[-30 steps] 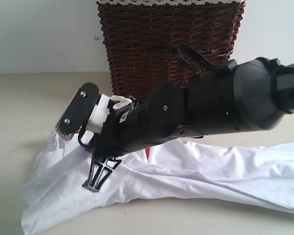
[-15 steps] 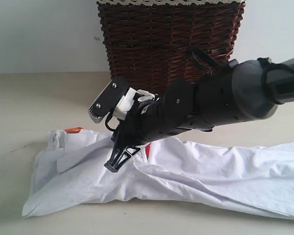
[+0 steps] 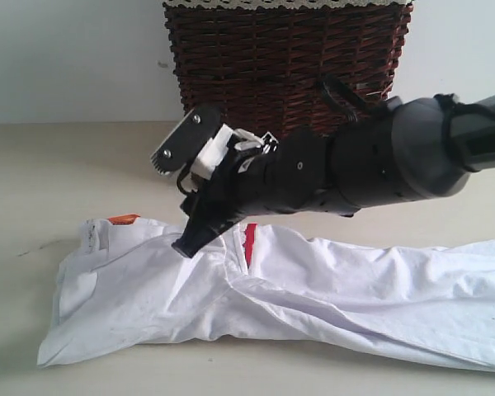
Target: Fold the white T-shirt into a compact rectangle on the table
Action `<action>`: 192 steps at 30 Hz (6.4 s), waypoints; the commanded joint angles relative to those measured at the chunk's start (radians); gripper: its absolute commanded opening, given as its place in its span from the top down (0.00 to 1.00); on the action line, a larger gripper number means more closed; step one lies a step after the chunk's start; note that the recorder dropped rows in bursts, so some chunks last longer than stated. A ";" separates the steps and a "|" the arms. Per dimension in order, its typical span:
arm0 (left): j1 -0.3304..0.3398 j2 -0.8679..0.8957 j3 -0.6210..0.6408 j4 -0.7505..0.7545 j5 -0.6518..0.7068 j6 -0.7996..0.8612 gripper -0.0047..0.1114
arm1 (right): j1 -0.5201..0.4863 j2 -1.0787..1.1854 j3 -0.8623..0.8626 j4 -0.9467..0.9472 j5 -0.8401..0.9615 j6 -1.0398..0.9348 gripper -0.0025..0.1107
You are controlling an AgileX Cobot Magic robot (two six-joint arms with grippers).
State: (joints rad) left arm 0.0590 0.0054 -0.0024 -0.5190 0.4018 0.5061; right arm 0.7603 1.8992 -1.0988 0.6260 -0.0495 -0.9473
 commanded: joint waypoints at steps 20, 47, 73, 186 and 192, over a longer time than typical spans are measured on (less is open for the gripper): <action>0.003 -0.005 0.002 0.004 -0.008 -0.005 0.96 | -0.008 0.137 -0.025 0.076 -0.012 -0.079 0.55; 0.003 -0.005 0.002 0.004 -0.008 -0.005 0.96 | -0.008 0.100 -0.025 0.064 0.357 -0.068 0.55; 0.003 -0.005 0.002 0.004 -0.008 -0.005 0.96 | -0.349 -0.027 0.132 -0.669 0.561 0.523 0.55; 0.003 -0.005 0.002 0.004 -0.008 -0.005 0.96 | -0.627 -1.899 1.099 -0.757 0.475 0.856 0.55; 0.003 -0.005 0.002 0.004 -0.008 -0.005 0.96 | -0.627 -1.899 1.099 -0.790 0.480 0.901 0.55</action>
State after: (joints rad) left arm 0.0590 0.0054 -0.0024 -0.5190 0.4018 0.5061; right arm 0.1372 0.0061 -0.0046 -0.1457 0.4284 -0.0570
